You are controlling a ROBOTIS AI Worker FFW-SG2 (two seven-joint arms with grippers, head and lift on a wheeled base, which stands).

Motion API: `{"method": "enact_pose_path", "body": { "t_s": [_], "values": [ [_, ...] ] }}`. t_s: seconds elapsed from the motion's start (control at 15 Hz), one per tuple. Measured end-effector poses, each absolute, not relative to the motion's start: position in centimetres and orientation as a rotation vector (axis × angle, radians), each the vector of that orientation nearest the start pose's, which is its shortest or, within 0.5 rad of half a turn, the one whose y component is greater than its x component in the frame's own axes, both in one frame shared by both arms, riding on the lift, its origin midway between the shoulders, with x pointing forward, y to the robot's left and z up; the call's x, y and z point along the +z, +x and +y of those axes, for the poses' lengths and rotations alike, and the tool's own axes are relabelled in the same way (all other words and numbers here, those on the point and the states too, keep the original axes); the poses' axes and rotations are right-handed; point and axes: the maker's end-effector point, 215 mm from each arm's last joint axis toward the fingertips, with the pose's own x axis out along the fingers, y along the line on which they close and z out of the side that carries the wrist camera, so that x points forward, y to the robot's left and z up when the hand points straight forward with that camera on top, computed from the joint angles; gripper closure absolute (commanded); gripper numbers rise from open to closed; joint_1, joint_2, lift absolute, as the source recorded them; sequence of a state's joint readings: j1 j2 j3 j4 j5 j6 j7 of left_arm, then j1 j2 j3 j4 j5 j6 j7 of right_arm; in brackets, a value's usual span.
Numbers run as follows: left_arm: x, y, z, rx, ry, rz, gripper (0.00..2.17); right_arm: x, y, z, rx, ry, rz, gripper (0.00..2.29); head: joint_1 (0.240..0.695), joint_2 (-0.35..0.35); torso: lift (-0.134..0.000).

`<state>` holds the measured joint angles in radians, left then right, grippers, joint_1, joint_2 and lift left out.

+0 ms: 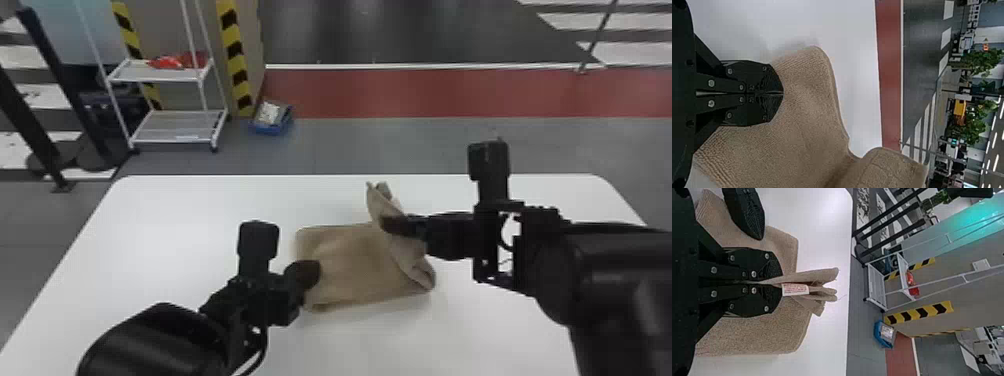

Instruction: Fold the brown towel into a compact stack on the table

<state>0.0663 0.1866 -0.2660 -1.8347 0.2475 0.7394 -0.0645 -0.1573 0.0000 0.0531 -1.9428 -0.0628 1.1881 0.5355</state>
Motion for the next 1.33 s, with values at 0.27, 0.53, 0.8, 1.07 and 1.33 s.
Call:
{"method": "enact_pose_path", "body": {
  "t_s": [0.27,0.53,0.8,1.07,1.33],
  "values": [
    [-46.9,49.3,8.3,-0.419,-0.006,0.602,1.85,-37.2,52.8,-6.8,0.625,0.201,0.66,1.12,0.695,0.016,-0.125],
    [-47.0,49.0,7.5,-0.433,-0.006,0.606,1.85,-37.5,52.7,-5.8,0.642,0.199,0.662,1.12,0.695,0.018,-0.125],
    [-47.0,48.8,7.3,-0.438,-0.01,0.608,1.84,-38.9,51.7,-4.5,0.669,0.206,0.686,1.12,0.695,0.029,-0.125],
    [-47.1,48.8,7.2,-0.438,-0.011,0.609,1.85,-39.5,51.7,-3.7,0.688,0.227,0.671,1.11,0.695,0.039,-0.125],
    [-47.3,48.8,7.3,-0.436,-0.012,0.613,1.85,-39.1,52.2,-3.6,0.689,0.225,0.627,0.6,0.695,0.041,-0.125]
  ]
}}
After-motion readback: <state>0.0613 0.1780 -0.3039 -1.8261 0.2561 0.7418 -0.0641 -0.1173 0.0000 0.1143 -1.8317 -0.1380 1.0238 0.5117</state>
